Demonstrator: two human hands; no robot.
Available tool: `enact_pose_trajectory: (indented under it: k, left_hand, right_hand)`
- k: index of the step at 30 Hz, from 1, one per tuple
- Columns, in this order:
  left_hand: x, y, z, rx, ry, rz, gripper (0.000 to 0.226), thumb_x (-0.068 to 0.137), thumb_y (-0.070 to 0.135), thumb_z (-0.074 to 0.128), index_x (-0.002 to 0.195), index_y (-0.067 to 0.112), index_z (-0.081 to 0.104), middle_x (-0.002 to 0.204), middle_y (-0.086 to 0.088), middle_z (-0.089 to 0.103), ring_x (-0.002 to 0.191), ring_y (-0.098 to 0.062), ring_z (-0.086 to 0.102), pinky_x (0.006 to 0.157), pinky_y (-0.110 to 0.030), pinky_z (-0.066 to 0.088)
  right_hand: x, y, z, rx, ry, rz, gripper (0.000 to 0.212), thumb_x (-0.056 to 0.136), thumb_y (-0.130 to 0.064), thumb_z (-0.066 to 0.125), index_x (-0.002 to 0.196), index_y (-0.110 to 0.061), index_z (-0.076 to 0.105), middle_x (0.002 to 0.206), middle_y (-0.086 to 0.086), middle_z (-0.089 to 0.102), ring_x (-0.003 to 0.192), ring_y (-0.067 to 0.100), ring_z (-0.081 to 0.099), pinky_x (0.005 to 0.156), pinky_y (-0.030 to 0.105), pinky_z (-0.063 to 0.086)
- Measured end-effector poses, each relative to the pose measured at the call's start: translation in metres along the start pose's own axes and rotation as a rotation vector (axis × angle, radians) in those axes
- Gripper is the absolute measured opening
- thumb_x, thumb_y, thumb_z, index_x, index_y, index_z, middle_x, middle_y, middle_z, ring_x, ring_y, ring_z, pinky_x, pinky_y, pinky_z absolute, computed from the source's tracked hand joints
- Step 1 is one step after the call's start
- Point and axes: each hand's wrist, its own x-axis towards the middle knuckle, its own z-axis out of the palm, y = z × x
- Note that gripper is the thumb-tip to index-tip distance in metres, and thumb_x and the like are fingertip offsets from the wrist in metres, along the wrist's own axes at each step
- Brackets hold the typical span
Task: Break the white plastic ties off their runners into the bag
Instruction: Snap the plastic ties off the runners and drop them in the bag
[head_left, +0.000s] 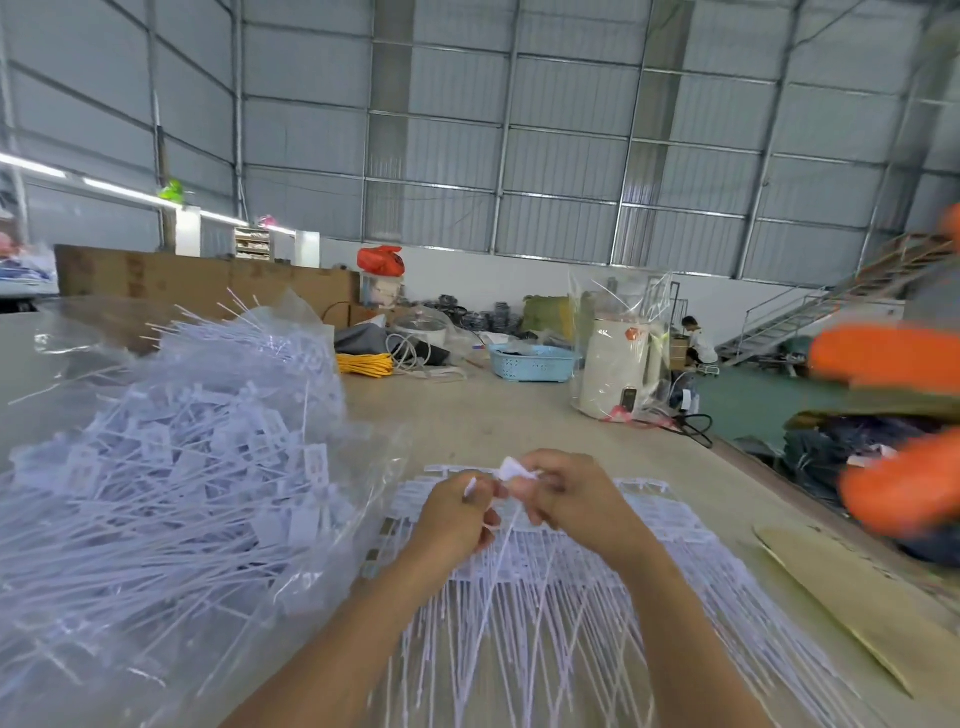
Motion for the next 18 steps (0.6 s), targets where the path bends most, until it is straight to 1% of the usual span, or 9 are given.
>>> enact_pose_trajectory:
  k: [2, 4, 5, 8, 11, 13, 14, 16, 18]
  left_hand:
    - [-0.001, 0.003, 0.002, -0.092, -0.051, -0.016, 0.047, 0.1, 0.042, 0.038, 0.075, 0.012, 0.065, 0.048, -0.002, 0.056, 0.037, -0.008, 0.045, 0.038, -0.018, 0.034]
    - [-0.004, 0.004, 0.0, -0.037, -0.125, 0.027, 0.055, 0.094, 0.057, 0.039, 0.071, 0.015, 0.066, 0.054, -0.005, 0.061, 0.045, -0.012, 0.049, 0.042, -0.019, 0.035]
    - [-0.006, 0.003, 0.0, 0.001, -0.136, 0.065, 0.048, 0.092, 0.055, 0.045, 0.07, 0.017, 0.065, 0.055, -0.004, 0.062, 0.049, -0.014, 0.051, 0.044, -0.02, 0.036]
    - [-0.007, -0.003, 0.0, 0.083, -0.109, 0.159, 0.03, 0.094, 0.032, 0.056, 0.069, 0.016, 0.06, 0.055, 0.0, 0.063, 0.052, -0.013, 0.055, 0.05, -0.021, 0.04]
    - [-0.006, -0.005, 0.0, 0.182, -0.04, 0.261, 0.03, 0.095, 0.026, 0.055, 0.072, 0.009, 0.061, 0.059, -0.008, 0.064, 0.049, -0.012, 0.054, 0.055, -0.025, 0.043]
    - [-0.007, -0.006, 0.0, 0.198, 0.017, 0.295, 0.032, 0.095, 0.027, 0.056, 0.069, 0.008, 0.059, 0.057, -0.008, 0.061, 0.048, -0.015, 0.051, 0.056, -0.026, 0.04]
    - [-0.008, -0.006, 0.0, 0.19, 0.022, 0.301, 0.033, 0.094, 0.027, 0.056, 0.067, 0.009, 0.057, 0.055, -0.007, 0.059, 0.048, -0.015, 0.05, 0.055, -0.026, 0.039]
    - [-0.008, -0.006, 0.001, 0.199, 0.003, 0.284, 0.033, 0.094, 0.026, 0.056, 0.066, 0.009, 0.055, 0.056, -0.008, 0.058, 0.048, -0.016, 0.048, 0.055, -0.026, 0.039]
    - [-0.006, -0.005, 0.0, 0.192, 0.005, 0.221, 0.032, 0.095, 0.024, 0.056, 0.066, 0.01, 0.055, 0.055, -0.006, 0.057, 0.045, -0.013, 0.047, 0.053, -0.025, 0.038]
  right_hand:
    - [0.001, -0.002, 0.009, -0.019, -0.135, 0.019, 0.01, 0.093, -0.007, 0.055, 0.093, -0.007, 0.065, 0.053, -0.002, 0.053, 0.045, 0.003, 0.044, 0.051, 0.015, 0.036]
    - [0.0, 0.0, 0.011, -0.042, -0.178, 0.063, 0.016, 0.094, -0.002, 0.05, 0.104, -0.012, 0.058, 0.06, 0.0, 0.056, 0.053, 0.004, 0.049, 0.056, 0.019, 0.039]
    - [-0.001, 0.001, 0.012, -0.028, -0.18, 0.081, 0.023, 0.092, 0.002, 0.047, 0.108, -0.013, 0.053, 0.063, 0.001, 0.057, 0.056, 0.003, 0.052, 0.057, 0.018, 0.04]
    - [-0.002, 0.002, 0.014, 0.001, -0.181, 0.116, 0.035, 0.087, 0.01, 0.045, 0.114, -0.012, 0.044, 0.067, 0.004, 0.06, 0.055, 0.002, 0.054, 0.058, 0.016, 0.043]
    - [-0.002, 0.006, 0.017, -0.011, -0.112, 0.185, 0.022, 0.088, -0.001, 0.053, 0.104, -0.014, 0.044, 0.065, 0.006, 0.061, 0.051, 0.011, 0.053, 0.052, 0.02, 0.045]
    - [-0.001, 0.009, 0.017, -0.058, -0.072, 0.244, 0.011, 0.088, -0.012, 0.06, 0.091, -0.012, 0.049, 0.057, 0.0, 0.059, 0.044, 0.01, 0.051, 0.046, 0.02, 0.043]
    - [-0.002, 0.009, 0.016, -0.096, -0.101, 0.255, 0.01, 0.09, -0.016, 0.06, 0.084, -0.01, 0.054, 0.052, -0.007, 0.058, 0.04, 0.008, 0.051, 0.044, 0.019, 0.043]
    - [-0.003, 0.01, 0.016, -0.147, -0.192, 0.225, 0.024, 0.093, -0.017, 0.055, 0.071, -0.009, 0.06, 0.044, -0.012, 0.056, 0.037, 0.005, 0.048, 0.044, 0.02, 0.043]
    - [-0.003, 0.01, 0.019, -0.194, -0.182, 0.165, 0.031, 0.093, -0.014, 0.054, 0.062, -0.011, 0.059, 0.042, -0.009, 0.051, 0.04, 0.007, 0.044, 0.049, 0.023, 0.039]
